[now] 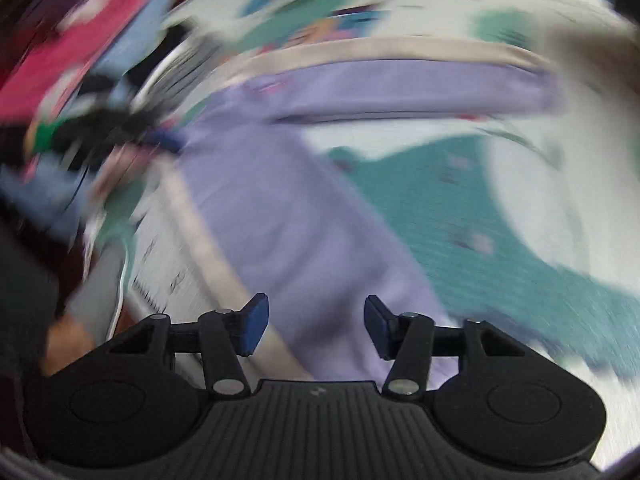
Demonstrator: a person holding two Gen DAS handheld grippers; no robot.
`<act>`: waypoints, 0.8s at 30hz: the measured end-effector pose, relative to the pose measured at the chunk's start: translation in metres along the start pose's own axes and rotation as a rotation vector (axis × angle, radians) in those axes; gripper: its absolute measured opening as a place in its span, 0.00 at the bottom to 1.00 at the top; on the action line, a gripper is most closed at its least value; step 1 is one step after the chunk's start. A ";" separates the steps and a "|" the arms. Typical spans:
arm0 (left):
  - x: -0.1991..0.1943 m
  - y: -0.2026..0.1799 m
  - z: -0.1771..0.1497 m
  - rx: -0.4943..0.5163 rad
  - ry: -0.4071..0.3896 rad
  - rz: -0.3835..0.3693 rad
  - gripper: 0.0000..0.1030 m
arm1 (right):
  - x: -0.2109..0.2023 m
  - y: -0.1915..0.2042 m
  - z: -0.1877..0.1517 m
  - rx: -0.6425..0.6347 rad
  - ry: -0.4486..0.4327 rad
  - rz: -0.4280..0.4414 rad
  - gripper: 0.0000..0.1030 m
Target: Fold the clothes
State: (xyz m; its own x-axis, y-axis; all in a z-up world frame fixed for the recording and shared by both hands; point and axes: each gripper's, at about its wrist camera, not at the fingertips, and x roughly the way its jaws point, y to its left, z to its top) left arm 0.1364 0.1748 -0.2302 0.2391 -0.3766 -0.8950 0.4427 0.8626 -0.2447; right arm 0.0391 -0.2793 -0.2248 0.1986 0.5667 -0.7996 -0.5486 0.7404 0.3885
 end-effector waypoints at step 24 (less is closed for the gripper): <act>-0.002 0.110 0.057 -0.404 -0.220 0.163 0.34 | 0.063 -0.095 0.149 -0.018 -0.118 -0.222 0.50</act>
State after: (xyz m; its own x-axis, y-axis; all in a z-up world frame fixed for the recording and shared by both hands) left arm 0.2337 0.2518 -0.2342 0.4739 -0.2505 -0.8442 0.0237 0.9620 -0.2721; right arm 0.2251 -0.2599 -0.2442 0.4087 0.4295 -0.8053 -0.4952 0.8455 0.1996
